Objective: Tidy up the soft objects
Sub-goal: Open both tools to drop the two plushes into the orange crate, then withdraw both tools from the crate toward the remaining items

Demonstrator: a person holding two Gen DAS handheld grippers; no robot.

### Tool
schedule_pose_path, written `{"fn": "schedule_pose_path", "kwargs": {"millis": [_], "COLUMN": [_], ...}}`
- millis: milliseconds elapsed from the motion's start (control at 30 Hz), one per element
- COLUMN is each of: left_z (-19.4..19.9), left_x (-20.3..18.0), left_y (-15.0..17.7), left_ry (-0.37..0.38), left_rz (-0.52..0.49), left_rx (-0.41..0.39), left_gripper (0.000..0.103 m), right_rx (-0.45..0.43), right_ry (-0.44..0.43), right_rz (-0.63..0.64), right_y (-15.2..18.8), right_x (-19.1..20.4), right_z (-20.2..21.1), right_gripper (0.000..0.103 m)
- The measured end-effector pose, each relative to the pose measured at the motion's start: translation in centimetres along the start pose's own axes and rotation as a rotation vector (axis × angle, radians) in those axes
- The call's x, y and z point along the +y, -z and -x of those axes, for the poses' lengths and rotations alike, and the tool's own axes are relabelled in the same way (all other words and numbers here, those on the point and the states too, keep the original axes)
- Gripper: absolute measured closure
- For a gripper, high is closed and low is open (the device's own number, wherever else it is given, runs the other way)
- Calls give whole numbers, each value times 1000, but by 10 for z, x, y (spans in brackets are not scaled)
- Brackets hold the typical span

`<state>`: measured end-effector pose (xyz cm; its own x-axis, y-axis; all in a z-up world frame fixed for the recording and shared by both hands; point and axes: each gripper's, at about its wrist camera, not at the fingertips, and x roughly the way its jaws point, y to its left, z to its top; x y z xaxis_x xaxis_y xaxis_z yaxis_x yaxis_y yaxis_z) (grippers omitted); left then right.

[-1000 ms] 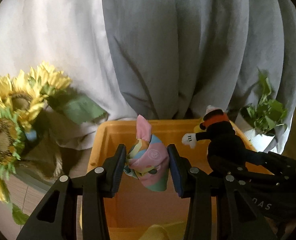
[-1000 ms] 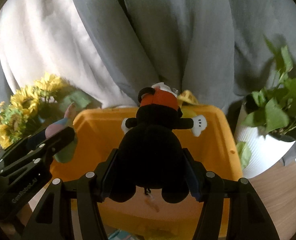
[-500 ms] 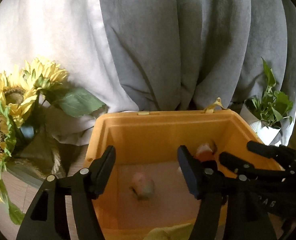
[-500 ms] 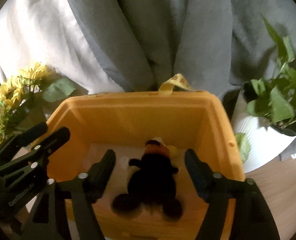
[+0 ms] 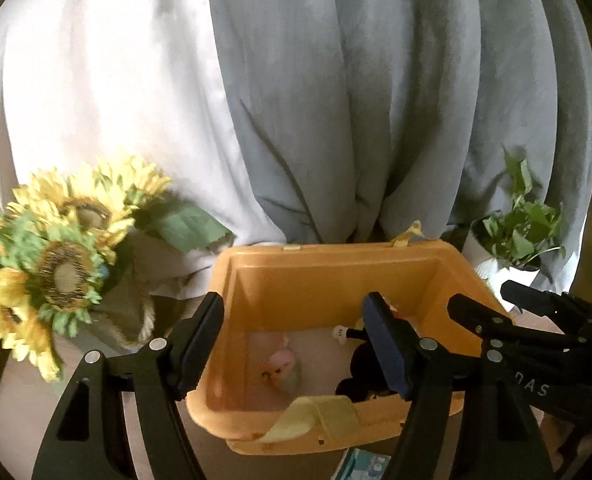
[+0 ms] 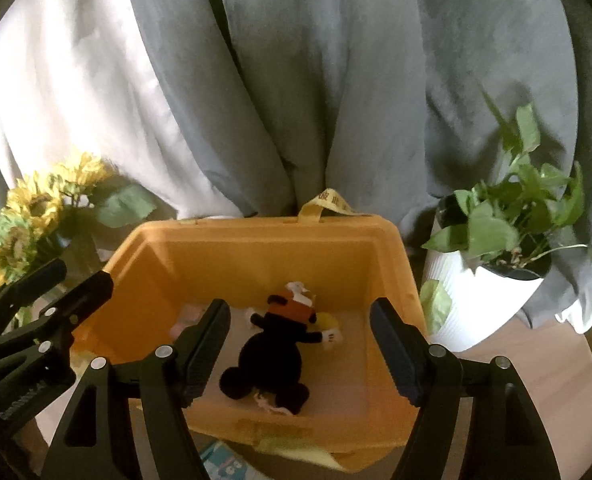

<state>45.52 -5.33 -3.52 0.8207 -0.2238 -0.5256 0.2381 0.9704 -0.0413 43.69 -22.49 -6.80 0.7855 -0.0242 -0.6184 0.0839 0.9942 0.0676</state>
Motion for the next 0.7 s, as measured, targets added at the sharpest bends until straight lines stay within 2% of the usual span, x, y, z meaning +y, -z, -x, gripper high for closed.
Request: {"fn": "schedule_pose_path", "kwargs": {"millis": [700], "left_z": [107], "left_x": [-26], "left_y": [6], "left_ry": [-43], "left_rz": [-9], "left_rx": [-105], "left_gripper": [31], "right_rx": [-124], "right_ry": [-40], "right_rz": [-21], "right_y": [14], "right_x": [-6], "right_z": [98], "right_gripper": [30]}}
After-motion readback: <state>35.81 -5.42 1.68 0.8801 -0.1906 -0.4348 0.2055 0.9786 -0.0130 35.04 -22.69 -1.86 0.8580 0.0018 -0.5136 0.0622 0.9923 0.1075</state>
